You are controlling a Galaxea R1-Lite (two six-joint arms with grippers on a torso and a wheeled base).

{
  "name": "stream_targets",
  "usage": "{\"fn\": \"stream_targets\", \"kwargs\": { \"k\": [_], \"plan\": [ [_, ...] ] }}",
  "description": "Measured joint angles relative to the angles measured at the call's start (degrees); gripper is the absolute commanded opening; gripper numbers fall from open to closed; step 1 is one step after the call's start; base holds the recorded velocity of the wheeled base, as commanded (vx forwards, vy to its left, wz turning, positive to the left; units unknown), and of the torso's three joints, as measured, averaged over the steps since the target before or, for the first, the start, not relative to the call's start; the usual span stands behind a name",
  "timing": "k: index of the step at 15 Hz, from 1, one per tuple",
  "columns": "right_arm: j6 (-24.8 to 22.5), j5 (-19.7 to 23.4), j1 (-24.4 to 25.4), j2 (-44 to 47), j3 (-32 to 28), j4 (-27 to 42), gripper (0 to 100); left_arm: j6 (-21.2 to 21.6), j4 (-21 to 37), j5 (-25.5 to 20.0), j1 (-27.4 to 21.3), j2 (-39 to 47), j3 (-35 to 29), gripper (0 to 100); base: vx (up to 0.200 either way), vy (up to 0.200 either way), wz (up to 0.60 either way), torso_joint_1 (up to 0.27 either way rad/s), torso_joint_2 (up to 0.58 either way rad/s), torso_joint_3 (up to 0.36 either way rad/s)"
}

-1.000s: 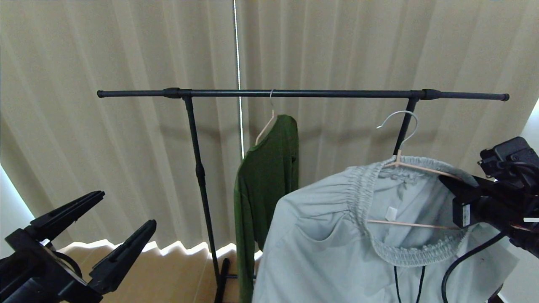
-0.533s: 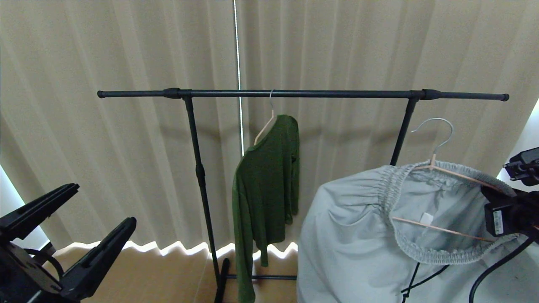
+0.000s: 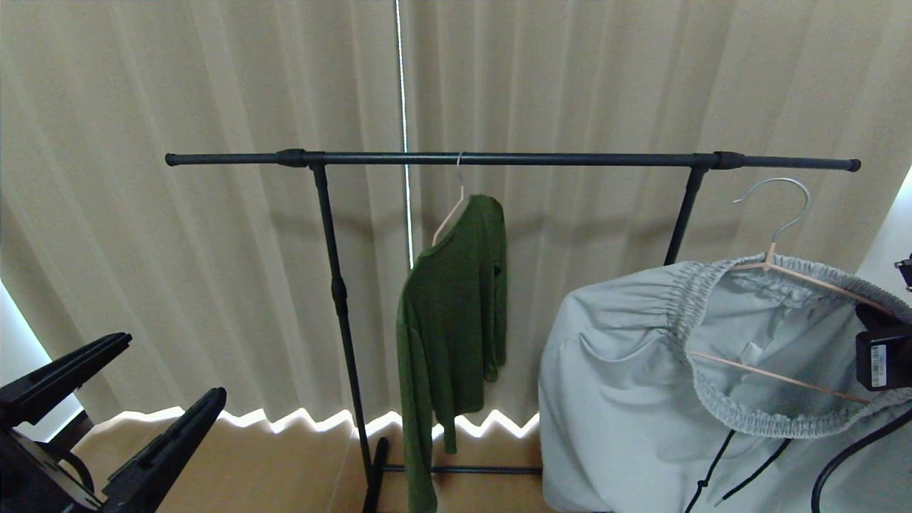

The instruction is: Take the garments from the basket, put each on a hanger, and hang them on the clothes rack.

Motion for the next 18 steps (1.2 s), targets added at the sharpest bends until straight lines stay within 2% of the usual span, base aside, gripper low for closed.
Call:
{"fn": "stream_targets", "kwargs": {
  "k": [15, 18],
  "plan": [
    [1.3, 0.0, -2.2, -1.9, -0.3, 0.5, 0, -0.4, 2.3, 0.0, 1.3, -1.6, -0.5, 100, 0.200, 0.000, 0.00, 0.004, 0.00, 0.002],
    [1.2, 0.0, -2.1, -1.0, -1.5, 0.4, 0, -0.4, 2.3, 0.0, 1.3, -1.8, -0.4, 100, 0.000, 0.000, 0.00, 0.000, 0.00, 0.000]
  ]
}}
